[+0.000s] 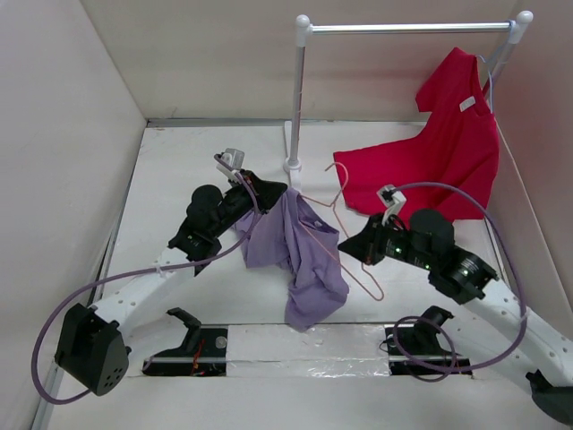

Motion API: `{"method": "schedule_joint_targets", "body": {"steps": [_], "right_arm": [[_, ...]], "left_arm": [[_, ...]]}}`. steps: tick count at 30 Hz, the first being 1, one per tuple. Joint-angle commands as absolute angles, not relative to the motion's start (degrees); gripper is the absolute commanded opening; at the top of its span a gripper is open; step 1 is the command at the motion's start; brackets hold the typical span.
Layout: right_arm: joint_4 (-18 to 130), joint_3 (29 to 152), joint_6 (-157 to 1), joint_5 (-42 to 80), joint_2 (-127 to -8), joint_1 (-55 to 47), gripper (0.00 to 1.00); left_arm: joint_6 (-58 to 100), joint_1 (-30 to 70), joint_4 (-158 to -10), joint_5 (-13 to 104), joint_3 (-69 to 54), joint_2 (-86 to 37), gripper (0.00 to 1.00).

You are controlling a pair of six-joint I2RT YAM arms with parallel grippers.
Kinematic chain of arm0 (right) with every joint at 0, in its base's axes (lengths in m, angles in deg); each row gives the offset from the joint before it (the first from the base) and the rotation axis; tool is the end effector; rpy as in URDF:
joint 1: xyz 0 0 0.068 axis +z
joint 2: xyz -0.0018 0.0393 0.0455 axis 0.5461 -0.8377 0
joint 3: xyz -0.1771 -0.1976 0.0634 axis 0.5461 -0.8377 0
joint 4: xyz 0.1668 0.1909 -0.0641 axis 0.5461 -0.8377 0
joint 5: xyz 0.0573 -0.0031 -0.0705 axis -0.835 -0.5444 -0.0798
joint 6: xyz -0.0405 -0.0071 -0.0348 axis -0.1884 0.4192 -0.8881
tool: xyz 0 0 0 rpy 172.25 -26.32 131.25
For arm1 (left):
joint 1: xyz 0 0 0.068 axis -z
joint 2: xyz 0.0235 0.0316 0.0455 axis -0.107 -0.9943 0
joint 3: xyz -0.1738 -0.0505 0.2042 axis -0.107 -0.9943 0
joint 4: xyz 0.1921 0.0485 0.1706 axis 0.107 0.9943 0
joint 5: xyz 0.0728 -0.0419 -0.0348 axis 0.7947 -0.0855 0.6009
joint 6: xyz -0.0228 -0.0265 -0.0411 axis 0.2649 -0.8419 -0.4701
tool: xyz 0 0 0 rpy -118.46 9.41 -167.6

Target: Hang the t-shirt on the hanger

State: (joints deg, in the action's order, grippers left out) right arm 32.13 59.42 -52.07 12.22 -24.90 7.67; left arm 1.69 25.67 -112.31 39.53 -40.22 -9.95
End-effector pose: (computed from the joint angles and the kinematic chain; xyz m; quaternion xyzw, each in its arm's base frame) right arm 0.1108 0.1076 0.3296 -0.1315 0.7989 0.4292 0.4003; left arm 0.2057 -0.1380 0.3272 0.1028 0.6427 -0.4606 0.6035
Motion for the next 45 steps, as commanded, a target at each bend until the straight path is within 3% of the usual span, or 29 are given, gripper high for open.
{"method": "schedule_joint_targets", "body": {"steps": [1,10,20,26,31,40,41,45], "right_arm": [[44.8,59.2,-51.1,12.3,-30.1,10.8,0.0],[58.6,61.2,-51.9,13.8,-42.4,19.4,0.0],[88.8,52.8,-52.8,19.7,-46.1,15.9,0.0],[90.0,60.2,-56.6,20.5,-51.8,16.6,0.0],[89.3,65.0,-63.3,28.6,-48.3,20.4,0.0],[109.6,55.7,-62.3,30.1,-54.5,21.1,0.0],[110.9,54.6,-62.3,30.1,-54.7,21.1,0.0],[112.2,53.3,-62.3,31.0,-53.9,21.7,0.0]], "left_arm": [[0.5,25.9,-114.6,35.0,-38.1,-6.6,0.0],[0.2,25.9,-108.5,34.4,-34.9,1.2,0.0],[-3.2,25.9,-106.5,32.3,-36.7,8.9,0.0],[-2.9,25.9,-103.8,30.0,-35.3,8.5,0.0],[-2.0,25.9,-102.8,30.7,-34.6,9.7,0.0],[-1.4,25.9,-101.4,26.4,-32.1,8.1,0.0],[-0.9,25.9,-100.7,27.0,-31.9,8.5,0.03],[0.6,25.9,-95.7,30.1,-30.0,10.4,0.31]]}}
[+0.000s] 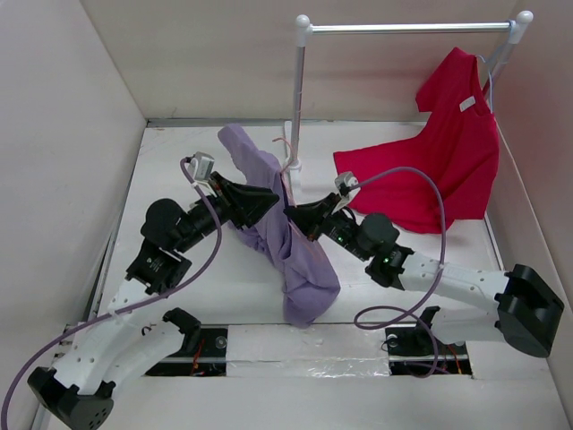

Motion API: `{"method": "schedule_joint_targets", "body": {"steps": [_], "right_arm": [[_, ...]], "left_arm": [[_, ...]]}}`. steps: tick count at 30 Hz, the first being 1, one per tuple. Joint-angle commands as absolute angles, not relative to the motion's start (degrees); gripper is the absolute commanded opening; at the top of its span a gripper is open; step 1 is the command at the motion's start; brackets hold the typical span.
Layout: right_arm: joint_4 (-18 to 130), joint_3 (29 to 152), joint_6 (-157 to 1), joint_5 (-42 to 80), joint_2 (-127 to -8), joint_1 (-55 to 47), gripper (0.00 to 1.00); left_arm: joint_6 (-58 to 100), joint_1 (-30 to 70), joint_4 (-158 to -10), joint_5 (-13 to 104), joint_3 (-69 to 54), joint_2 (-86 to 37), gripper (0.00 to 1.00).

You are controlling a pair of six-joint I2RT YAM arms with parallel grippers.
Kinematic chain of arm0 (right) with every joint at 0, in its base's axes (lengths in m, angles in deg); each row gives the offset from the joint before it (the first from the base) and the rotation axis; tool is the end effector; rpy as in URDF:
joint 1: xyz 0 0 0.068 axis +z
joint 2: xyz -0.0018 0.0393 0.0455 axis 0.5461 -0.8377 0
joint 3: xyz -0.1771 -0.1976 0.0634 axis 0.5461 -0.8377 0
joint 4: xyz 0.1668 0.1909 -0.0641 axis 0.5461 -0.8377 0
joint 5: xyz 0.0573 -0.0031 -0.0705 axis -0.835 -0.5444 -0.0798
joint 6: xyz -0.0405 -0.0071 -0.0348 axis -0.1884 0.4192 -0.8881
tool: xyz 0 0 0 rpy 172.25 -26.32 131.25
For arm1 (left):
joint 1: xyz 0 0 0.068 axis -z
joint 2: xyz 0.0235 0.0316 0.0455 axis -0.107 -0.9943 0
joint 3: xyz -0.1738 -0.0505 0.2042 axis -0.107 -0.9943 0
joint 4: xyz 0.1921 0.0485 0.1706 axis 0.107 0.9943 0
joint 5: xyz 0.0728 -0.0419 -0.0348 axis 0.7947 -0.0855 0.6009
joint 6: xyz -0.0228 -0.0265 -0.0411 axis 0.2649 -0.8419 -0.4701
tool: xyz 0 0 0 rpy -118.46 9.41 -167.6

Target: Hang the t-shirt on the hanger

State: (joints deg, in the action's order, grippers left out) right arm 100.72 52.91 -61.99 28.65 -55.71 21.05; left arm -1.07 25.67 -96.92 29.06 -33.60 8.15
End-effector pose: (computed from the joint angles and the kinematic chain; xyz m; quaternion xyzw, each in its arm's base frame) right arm 0.1621 0.2227 0.3088 -0.1585 0.6055 0.4780 0.6162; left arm 0.1343 -0.1009 0.3996 0.1675 0.5734 -0.5326 0.5996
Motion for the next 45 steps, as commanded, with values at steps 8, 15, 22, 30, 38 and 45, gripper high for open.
{"method": "schedule_joint_targets", "body": {"steps": [8,15,22,30,38,45], "right_arm": [[112.1,50.2,-61.9,31.3,-50.5,22.2,0.0],[110.7,47.6,-61.6,31.0,-46.8,22.2,0.0],[110.5,46.9,-61.6,30.5,-45.8,22.8,0.0],[110.7,47.5,-61.8,29.9,-47.0,23.9,0.0],[113.5,47.8,-61.1,29.4,-51.1,24.4,0.0],[112.3,51.3,-62.5,28.4,-54.1,24.4,0.0]], "left_arm": [[-2.0,25.9,-92.1,46.2,-28.7,12.1,0.46],[-8.5,25.9,-100.9,50.7,-32.9,10.1,0.52],[-10.1,25.9,-104.3,45.2,-29.2,0.9,0.63],[-14.9,25.9,-116.4,46.3,-34.9,-0.8,0.64],[-18.0,25.9,-122.7,46.8,-39.3,-0.8,0.64],[-18.8,25.9,-123.8,44.9,-40.8,-2.2,0.53]]}}
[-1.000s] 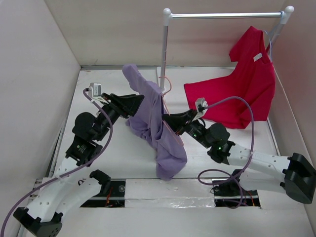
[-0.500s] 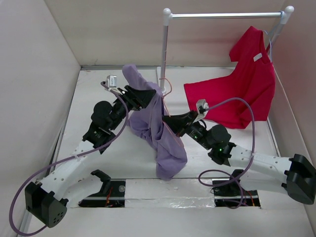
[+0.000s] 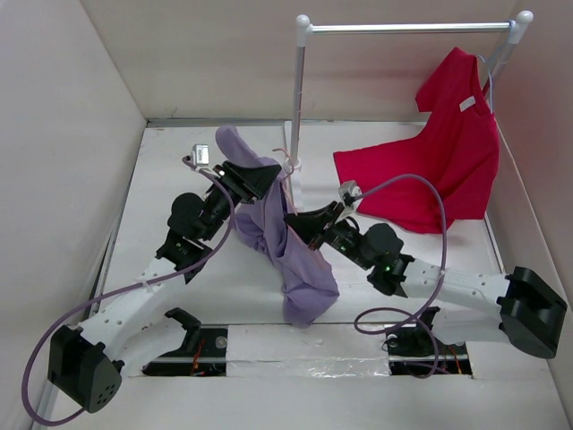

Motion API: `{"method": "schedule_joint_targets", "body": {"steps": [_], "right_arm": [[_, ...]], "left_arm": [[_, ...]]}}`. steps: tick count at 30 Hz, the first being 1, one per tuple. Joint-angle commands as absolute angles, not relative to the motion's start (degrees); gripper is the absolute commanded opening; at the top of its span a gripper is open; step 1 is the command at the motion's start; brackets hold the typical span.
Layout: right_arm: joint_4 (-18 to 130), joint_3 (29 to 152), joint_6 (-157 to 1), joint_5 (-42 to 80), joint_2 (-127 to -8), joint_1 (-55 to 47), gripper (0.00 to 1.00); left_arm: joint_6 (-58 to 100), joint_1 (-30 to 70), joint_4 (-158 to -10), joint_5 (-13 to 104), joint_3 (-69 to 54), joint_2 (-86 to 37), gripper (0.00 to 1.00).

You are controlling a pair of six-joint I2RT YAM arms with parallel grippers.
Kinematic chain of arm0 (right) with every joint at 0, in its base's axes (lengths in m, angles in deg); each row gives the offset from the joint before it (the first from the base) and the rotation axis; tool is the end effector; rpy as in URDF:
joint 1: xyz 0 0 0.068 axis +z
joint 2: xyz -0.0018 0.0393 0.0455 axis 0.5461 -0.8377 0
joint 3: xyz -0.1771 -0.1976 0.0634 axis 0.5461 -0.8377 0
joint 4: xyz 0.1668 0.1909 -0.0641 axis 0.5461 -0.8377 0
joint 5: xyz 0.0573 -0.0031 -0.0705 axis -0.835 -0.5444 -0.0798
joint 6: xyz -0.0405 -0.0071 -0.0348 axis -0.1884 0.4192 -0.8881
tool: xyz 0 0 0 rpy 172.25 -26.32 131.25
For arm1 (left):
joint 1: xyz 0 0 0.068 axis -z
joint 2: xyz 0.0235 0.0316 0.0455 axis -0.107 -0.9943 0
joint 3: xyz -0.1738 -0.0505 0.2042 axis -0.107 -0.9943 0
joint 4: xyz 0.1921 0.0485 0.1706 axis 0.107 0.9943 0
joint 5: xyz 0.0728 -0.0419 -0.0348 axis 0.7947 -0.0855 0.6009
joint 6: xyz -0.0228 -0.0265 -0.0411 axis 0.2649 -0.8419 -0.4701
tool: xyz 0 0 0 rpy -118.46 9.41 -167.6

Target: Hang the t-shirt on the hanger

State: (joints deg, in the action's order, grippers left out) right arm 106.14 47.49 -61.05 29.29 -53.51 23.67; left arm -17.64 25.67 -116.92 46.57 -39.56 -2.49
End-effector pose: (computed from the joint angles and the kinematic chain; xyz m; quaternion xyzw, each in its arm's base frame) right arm 0.1438 0.2170 0.2958 -0.1586 0.5899 0.5021 0.6121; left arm 0.1806 -0.1174 0.3676 -0.0350 0.5609 -0.5678 0.6015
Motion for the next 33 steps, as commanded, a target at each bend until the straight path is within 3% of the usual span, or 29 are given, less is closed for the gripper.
{"method": "schedule_joint_targets", "body": {"steps": [1,8,10,11,12,14,16,18,21,23,24,25,33], "right_arm": [[112.3,51.9,-62.8,29.3,-54.8,25.1,0.0],[112.4,54.4,-64.5,31.7,-57.2,25.6,0.0],[112.4,55.0,-64.7,30.9,-57.7,25.6,0.0],[112.1,55.3,-64.6,30.6,-58.4,25.6,0.0],[112.2,55.6,-64.7,30.6,-58.7,25.6,0.0],[112.6,55.5,-64.9,31.6,-59.4,26.4,0.0],[113.8,55.1,-64.5,31.7,-60.5,26.4,0.0],[114.1,55.1,-64.5,31.5,-60.8,26.4,0.0],[114.0,55.3,-64.5,31.7,-60.6,26.4,0.0],[113.4,55.6,-64.6,31.2,-60.5,26.4,0.0],[113.4,55.5,-64.5,31.1,-60.4,26.4,0.0],[113.4,55.1,-64.5,31.2,-59.9,26.4,0.0],[113.2,52.4,-62.5,32.8,-58.6,26.4,0.0]], "left_arm": [[-18.9,25.9,-124.1,44.9,-41.0,-2.2,0.52],[-19.4,25.9,-123.9,44.9,-42.8,-2.3,0.5],[-19.4,25.9,-123.8,44.8,-43.2,-2.3,0.45],[-19.5,25.9,-124.1,44.7,-43.4,-2.3,0.4],[-19.7,25.9,-125.3,44.6,-43.8,-2.4,0.25],[-19.8,25.9,-126.0,43.8,-43.7,-3.0,0.16],[-19.8,25.9,-125.6,42.8,-43.0,-3.6,0.15],[-20.1,25.9,-126.2,42.3,-43.8,-3.6,0.28],[-20.2,25.9,-125.9,42.7,-44.0,-3.5,0.34],[-19.7,25.9,-125.7,43.0,-44.1,-3.3,0.21],[-19.8,25.9,-126.1,43.1,-44.6,-3.1,0.03],[-19.8,25.9,-126.2,43.9,-44.8,-2.9,0.0],[-20.3,25.9,-126.6,44.5,-45.7,-1.2,0.0]]}}
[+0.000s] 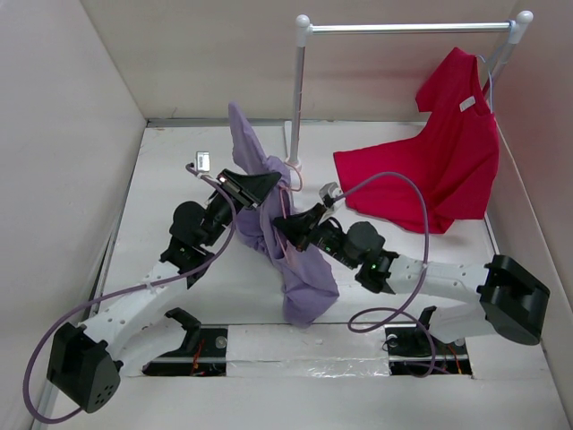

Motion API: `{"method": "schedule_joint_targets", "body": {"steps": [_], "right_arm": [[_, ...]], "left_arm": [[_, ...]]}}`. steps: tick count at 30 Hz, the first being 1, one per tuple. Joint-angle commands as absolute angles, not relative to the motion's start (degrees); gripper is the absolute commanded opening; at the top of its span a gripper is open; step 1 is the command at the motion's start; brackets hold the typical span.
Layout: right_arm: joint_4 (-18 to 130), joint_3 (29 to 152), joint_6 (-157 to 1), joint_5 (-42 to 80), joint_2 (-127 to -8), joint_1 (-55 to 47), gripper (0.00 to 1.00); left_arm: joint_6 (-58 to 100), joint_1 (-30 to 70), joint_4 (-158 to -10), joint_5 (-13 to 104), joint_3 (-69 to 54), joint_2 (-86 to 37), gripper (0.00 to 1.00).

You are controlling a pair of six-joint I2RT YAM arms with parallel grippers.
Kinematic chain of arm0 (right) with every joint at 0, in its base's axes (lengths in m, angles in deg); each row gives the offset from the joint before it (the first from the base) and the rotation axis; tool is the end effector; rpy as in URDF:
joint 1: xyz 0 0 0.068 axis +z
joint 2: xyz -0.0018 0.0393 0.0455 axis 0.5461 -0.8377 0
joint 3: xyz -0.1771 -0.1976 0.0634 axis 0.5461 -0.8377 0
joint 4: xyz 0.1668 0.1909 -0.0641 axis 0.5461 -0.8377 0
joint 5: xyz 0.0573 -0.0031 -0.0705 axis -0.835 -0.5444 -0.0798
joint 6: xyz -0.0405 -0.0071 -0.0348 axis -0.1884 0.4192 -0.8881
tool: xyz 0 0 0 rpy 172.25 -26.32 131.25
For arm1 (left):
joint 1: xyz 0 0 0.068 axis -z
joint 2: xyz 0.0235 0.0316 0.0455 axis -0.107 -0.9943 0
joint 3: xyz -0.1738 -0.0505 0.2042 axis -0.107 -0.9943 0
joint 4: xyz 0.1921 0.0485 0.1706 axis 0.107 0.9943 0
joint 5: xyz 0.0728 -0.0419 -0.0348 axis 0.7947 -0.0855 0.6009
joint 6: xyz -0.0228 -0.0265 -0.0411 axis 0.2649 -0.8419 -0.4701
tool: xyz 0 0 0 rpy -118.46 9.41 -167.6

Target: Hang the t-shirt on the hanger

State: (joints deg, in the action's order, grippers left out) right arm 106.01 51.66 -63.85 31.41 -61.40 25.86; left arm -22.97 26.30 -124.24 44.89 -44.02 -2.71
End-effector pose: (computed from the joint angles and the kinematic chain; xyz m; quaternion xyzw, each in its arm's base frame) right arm 0.1518 0.2471 0.2851 -0.1795 0.6115 0.4757 0.6063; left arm 0.1771 -0.1192 0.3522 -0.0412 0.5422 -0.6113 0.5750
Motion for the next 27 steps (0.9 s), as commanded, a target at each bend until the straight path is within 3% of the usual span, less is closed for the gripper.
{"method": "schedule_joint_targets", "body": {"steps": [1,3,4,7,9,11,12,13,14,21,27], "right_arm": [[112.9,52.1,-62.3,33.0,-58.4,26.4,0.09],[109.5,52.2,-62.3,33.0,-57.1,26.4,0.26],[108.1,52.2,-62.5,32.6,-56.3,26.4,0.42],[103.3,50.0,-62.5,33.9,-52.0,26.9,0.63],[100.2,48.7,-62.6,35.5,-49.3,26.9,0.67],[96.9,46.8,-62.3,36.8,-45.5,26.9,0.65],[96.2,45.8,-61.5,36.8,-44.4,26.9,0.51],[96.0,44.8,-60.9,36.8,-43.1,26.9,0.1],[95.0,42.9,-60.4,36.8,-42.8,27.5,0.0],[90.0,38.7,-58.1,44.1,-45.7,36.7,0.01],[86.3,41.1,-58.0,54.4,-52.5,41.6,0.31]], "left_arm": [[-20.8,25.9,-126.6,44.5,-45.9,-0.7,0.0],[-21.8,25.9,-127.5,44.9,-47.2,0.5,0.0],[-22.2,25.9,-128.1,45.5,-47.8,2.0,0.0],[-22.7,25.9,-126.9,48.7,-48.4,5.1,0.0],[-23.1,25.9,-126.6,50.5,-49.2,6.9,0.0],[-24.1,25.9,-127.1,51.9,-49.8,8.5,0.0],[-24.9,25.9,-127.0,51.9,-49.6,8.6,0.0],[-25.0,25.9,-126.7,51.9,-49.3,8.7,0.0],[-25.1,25.4,-126.1,51.9,-48.9,8.7,0.0],[-26.6,25.4,-125.7,51.5,-47.9,8.8,0.0],[-28.1,25.4,-126.2,51.9,-48.5,8.8,0.0]]}}
